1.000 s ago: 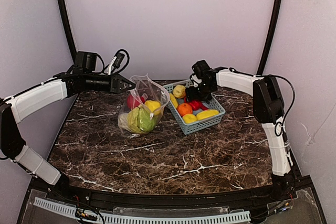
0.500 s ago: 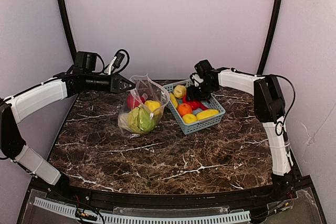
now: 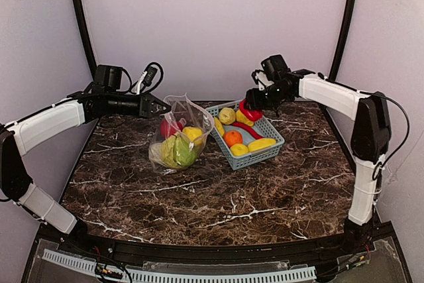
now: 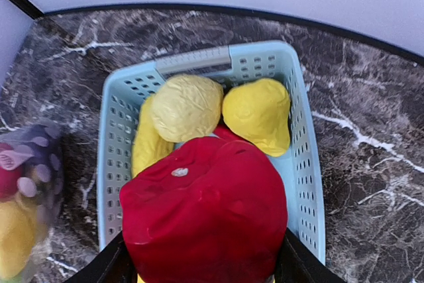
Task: Place the food in the zip-top bag and seal the zipper
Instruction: Pick up the fake vegetable from the bin, then place the fake vegetable in the zipper food storage bag.
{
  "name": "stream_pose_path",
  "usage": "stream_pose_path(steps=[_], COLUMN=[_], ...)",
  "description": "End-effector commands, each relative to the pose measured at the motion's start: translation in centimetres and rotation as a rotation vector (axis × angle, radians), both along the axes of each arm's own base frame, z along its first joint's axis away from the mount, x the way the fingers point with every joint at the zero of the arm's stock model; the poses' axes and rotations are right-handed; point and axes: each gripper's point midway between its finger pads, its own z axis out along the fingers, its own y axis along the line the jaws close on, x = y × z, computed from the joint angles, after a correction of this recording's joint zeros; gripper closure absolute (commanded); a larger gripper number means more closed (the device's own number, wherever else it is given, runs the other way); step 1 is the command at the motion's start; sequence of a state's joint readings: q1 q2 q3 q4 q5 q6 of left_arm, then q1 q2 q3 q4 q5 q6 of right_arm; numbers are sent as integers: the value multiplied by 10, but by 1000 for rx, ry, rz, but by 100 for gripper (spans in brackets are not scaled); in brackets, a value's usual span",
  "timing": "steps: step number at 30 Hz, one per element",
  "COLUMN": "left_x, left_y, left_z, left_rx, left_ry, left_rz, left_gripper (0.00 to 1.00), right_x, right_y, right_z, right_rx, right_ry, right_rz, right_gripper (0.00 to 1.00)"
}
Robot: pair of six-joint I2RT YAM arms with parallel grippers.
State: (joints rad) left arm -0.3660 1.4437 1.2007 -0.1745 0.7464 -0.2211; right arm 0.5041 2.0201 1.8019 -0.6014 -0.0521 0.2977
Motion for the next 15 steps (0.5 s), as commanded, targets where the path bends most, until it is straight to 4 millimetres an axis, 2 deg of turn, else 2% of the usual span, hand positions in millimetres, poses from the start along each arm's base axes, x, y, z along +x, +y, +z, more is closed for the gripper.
stream_pose_path(steps=[1, 6, 9, 12, 15], left_x=[-7, -7, -8, -8, -8], left_y=[1, 2, 2, 1, 1], left_z=[8, 11, 12, 12, 12], left_rx=[-8, -9, -11, -13, -14], left_ry=[-25, -34, -37, -36, -35], left_rz=[-9, -5, -5, -8, -9], left_gripper=[99, 99, 99, 99, 99], right_x=[-26, -94, -132, -158, -164], right_y=[15, 69, 101, 132, 155], right_z=[88, 163, 192, 199, 189], right_rx=[112, 230, 327, 397, 395], right_ry=[-172, -331, -391, -398, -379], right_rz=[54, 255, 384, 500, 541], right_gripper=[43, 42, 41, 41, 41])
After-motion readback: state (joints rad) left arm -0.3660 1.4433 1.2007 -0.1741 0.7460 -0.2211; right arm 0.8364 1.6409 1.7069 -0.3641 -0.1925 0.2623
